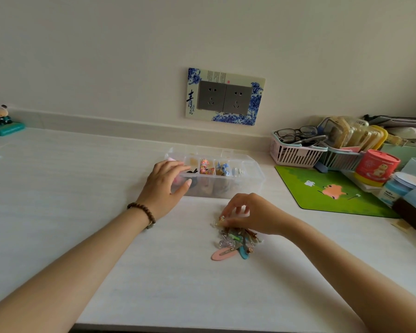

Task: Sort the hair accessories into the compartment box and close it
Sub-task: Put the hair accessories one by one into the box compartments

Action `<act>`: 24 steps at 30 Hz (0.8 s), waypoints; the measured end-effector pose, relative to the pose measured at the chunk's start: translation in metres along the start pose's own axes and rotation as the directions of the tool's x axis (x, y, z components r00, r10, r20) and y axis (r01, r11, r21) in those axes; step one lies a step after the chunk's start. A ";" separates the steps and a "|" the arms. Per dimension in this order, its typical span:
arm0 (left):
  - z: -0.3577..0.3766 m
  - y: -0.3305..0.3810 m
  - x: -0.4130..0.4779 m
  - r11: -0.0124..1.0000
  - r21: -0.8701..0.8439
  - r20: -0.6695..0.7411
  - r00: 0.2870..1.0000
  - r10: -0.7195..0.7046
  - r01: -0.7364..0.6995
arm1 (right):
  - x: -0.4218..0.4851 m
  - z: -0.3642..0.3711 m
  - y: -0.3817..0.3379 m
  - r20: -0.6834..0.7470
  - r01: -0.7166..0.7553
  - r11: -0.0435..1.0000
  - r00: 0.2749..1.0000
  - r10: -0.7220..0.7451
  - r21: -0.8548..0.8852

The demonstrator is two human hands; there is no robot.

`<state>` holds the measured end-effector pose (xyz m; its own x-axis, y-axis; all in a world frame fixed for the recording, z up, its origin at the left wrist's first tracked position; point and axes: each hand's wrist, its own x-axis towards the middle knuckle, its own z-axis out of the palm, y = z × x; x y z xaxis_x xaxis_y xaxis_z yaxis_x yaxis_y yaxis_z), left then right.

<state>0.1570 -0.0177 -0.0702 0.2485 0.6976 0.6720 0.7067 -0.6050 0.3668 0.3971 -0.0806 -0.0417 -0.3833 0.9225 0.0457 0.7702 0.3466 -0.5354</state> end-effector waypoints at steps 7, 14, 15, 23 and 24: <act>-0.001 0.000 0.001 0.999 -0.034 -0.003 1.000 -0.012 0.012 | 0.009 -0.002 -0.012 -0.072 0.122 0.975 0.991 -0.110 0.185; -0.004 0.000 0.002 0.984 -0.153 0.015 0.996 -0.086 0.088 | 0.072 -0.027 -0.058 -0.383 0.251 0.941 0.911 -0.150 0.229; -0.004 0.000 0.001 0.983 -0.158 0.023 0.995 -0.094 0.097 | 0.084 -0.028 -0.060 -0.410 0.242 0.948 0.901 -0.140 0.207; -0.005 0.001 0.000 0.987 -0.147 0.012 0.998 -0.066 0.067 | 0.106 -0.019 -0.043 -0.432 0.128 0.988 0.899 -0.078 0.088; -0.004 0.000 0.001 0.988 -0.143 0.007 0.998 -0.060 0.061 | 0.099 -0.022 -0.044 -0.447 0.145 0.983 0.891 -0.080 0.114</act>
<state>0.1549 -0.0191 -0.0672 0.2101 0.7355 0.6441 0.6182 -0.6103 0.4953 0.3367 -0.0012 0.0047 -0.1754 0.8702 0.4605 0.6434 0.4553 -0.6154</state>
